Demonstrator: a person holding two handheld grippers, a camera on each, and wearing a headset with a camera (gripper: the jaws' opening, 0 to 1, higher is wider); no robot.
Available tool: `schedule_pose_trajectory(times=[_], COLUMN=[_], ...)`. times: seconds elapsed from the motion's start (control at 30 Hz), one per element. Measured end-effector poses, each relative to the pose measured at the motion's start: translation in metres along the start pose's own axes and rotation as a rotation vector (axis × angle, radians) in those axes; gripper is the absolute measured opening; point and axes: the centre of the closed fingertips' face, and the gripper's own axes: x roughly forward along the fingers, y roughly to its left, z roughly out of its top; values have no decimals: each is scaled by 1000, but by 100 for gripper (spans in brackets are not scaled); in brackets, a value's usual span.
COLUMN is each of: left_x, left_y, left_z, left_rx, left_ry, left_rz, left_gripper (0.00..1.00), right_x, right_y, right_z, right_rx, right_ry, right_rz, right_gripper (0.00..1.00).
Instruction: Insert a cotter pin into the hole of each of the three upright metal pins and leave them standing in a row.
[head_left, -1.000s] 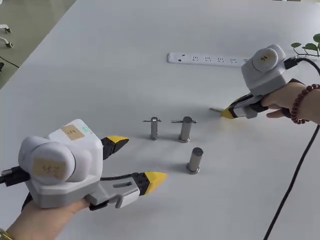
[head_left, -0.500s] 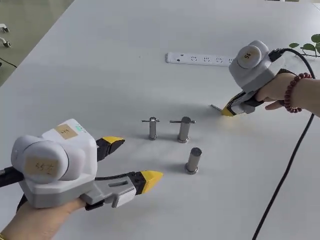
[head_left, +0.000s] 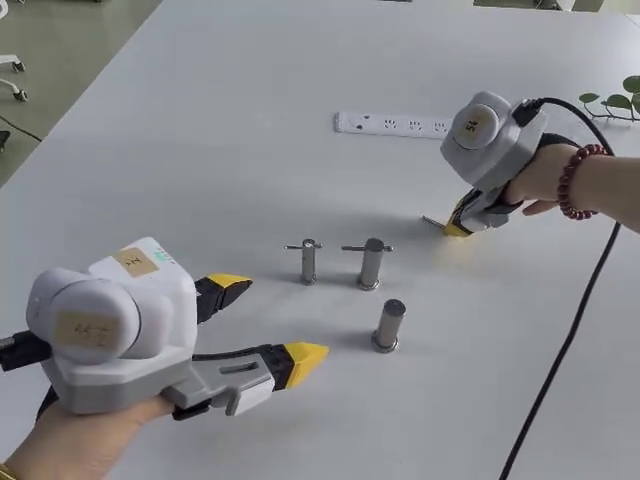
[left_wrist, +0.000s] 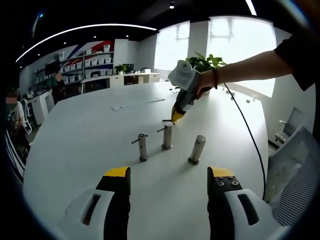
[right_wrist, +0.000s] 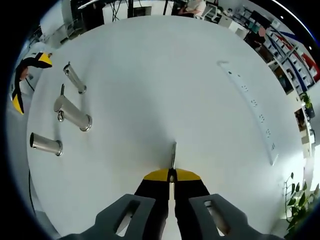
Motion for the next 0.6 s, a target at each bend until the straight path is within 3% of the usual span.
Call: schedule_pose_trajectory(times=[0.33,0.6], left_x=[0,2], left_y=[2,-3], left_z=[7,12], left_rx=[59,72], left_ry=[19,20], left_rz=[0,-5], left_gripper=[63,63], right_x=[-6,-24], right_y=[1,12], right_z=[6,14], right_rx=[-3,-98], right_ry=[-44,-78], right_rz=[-22,-59], right_gripper=[0,0])
